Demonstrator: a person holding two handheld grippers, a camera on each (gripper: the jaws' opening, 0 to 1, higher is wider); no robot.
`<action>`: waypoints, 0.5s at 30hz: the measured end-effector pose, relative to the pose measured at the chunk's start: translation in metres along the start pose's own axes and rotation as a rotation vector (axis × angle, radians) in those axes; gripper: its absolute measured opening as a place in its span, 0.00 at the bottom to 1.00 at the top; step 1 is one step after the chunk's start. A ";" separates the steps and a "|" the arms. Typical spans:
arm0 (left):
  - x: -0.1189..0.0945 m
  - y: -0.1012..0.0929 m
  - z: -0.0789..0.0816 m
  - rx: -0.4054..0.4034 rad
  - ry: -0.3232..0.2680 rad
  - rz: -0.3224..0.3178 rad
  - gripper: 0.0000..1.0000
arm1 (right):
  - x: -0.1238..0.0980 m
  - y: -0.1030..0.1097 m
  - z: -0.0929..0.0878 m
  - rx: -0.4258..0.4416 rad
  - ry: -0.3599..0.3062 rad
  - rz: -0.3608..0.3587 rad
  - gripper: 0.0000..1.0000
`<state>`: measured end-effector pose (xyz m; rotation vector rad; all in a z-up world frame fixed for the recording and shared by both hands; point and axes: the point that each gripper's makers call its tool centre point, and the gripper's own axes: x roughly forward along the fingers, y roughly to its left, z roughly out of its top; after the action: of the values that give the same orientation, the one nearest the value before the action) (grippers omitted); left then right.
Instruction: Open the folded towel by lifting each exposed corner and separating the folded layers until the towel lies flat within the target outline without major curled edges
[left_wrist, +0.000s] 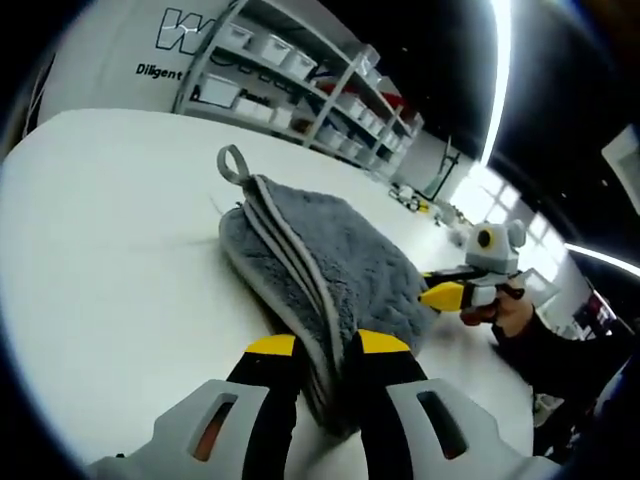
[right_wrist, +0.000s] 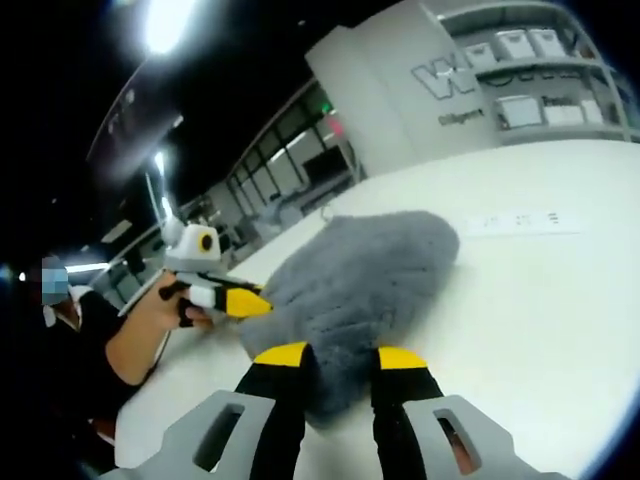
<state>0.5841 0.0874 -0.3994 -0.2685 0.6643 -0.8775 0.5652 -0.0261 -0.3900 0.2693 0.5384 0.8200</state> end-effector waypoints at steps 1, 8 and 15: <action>0.000 -0.001 -0.001 0.003 0.001 0.000 0.19 | -0.001 0.000 -0.001 -0.002 0.000 0.001 0.19; -0.004 -0.011 -0.007 0.021 0.004 0.008 0.19 | -0.011 0.007 -0.007 -0.034 0.011 -0.002 0.19; -0.014 -0.022 -0.016 0.046 0.007 0.004 0.19 | -0.020 0.016 -0.014 -0.073 0.035 -0.002 0.19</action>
<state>0.5538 0.0850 -0.3955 -0.2231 0.6503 -0.8887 0.5366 -0.0306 -0.3879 0.1874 0.5400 0.8416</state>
